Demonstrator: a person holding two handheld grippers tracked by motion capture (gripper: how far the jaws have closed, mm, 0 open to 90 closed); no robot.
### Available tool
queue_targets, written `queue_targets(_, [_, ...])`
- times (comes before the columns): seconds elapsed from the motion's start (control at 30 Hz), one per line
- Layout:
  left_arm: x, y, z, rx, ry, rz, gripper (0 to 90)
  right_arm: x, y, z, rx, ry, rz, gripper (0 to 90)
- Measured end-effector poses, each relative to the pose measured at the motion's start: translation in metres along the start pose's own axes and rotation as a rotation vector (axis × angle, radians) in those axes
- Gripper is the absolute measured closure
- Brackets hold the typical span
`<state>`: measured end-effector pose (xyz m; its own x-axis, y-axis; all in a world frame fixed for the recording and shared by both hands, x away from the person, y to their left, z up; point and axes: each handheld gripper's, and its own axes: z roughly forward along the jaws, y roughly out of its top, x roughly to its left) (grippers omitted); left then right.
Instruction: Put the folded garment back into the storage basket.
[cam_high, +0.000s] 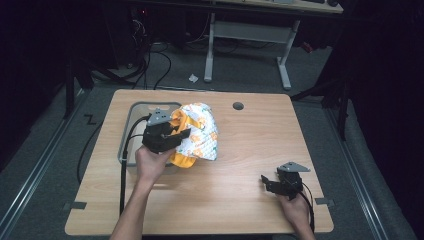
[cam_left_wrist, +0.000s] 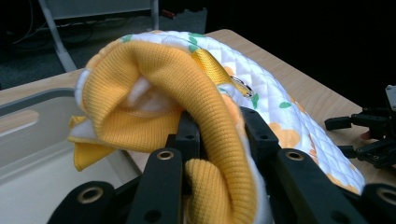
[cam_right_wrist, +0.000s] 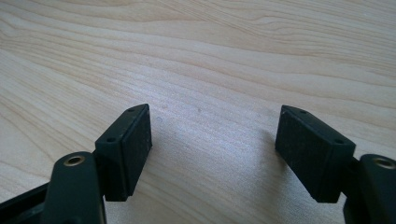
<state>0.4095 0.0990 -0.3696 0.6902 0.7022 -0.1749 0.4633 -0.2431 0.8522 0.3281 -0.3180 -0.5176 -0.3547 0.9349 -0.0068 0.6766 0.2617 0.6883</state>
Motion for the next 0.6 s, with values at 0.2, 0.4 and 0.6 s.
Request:
queue_targets(0.2, [0.009, -0.003, -0.008, 0.006, 0.023, -0.008, 71.9, 0.000, 0.000, 0.000, 0.000, 0.000, 0.000, 27.2])
queue_targets(0.4, [0.018, -0.005, -0.017, 0.009, 0.046, -0.012, 71.9, 0.000, 0.000, 0.000, 0.000, 0.000, 0.000, 27.2])
queue_targets(0.6, [0.028, -0.007, -0.022, 0.013, 0.064, -0.030, 71.9, 0.000, 0.000, 0.000, 0.000, 0.000, 0.000, 27.2])
